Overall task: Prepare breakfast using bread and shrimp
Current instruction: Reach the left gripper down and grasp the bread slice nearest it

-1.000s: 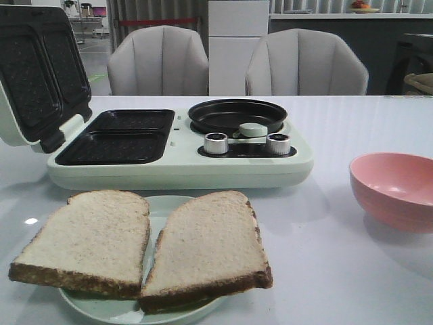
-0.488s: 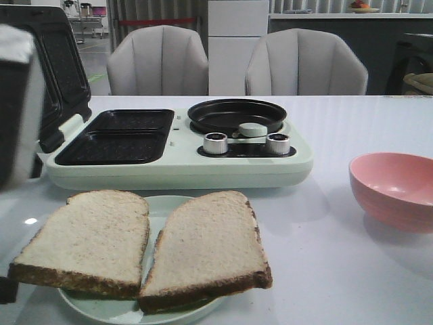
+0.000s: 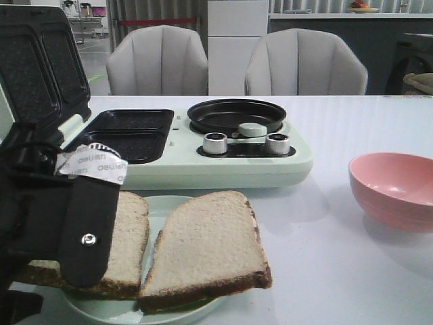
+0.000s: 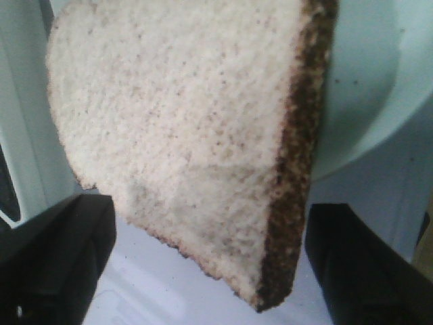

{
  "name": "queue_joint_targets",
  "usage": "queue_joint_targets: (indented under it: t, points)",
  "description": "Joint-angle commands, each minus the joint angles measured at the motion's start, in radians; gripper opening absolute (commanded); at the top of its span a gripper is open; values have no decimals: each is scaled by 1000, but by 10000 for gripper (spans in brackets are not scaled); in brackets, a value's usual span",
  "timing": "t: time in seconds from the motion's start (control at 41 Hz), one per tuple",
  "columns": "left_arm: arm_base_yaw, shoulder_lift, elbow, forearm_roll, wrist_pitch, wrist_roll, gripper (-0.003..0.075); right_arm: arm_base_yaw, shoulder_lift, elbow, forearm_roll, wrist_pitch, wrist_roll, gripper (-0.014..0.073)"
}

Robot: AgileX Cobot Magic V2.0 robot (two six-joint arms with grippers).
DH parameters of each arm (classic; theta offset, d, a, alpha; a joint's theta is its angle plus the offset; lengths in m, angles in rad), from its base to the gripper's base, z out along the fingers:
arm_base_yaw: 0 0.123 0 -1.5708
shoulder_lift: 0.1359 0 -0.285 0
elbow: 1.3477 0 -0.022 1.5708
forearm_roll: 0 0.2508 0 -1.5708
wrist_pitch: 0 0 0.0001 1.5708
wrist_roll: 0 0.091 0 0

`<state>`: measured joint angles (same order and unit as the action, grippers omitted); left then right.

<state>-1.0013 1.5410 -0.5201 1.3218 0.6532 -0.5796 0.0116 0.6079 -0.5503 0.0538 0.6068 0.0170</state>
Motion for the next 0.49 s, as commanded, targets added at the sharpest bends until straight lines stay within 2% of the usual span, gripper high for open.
queue_joint_targets:
  t: [0.0, 0.22, 0.463]
  points:
    - [-6, -4, -15, 32, 42, -70, 526, 0, 8, -35, -2, -71, -5, 529]
    - [-6, -4, -15, 30, 53, -76, 304, 0, 8, -35, -2, -71, -5, 529]
    - [-43, -14, -15, 35, 79, -76, 168, 0, 8, -35, -2, -71, -5, 529]
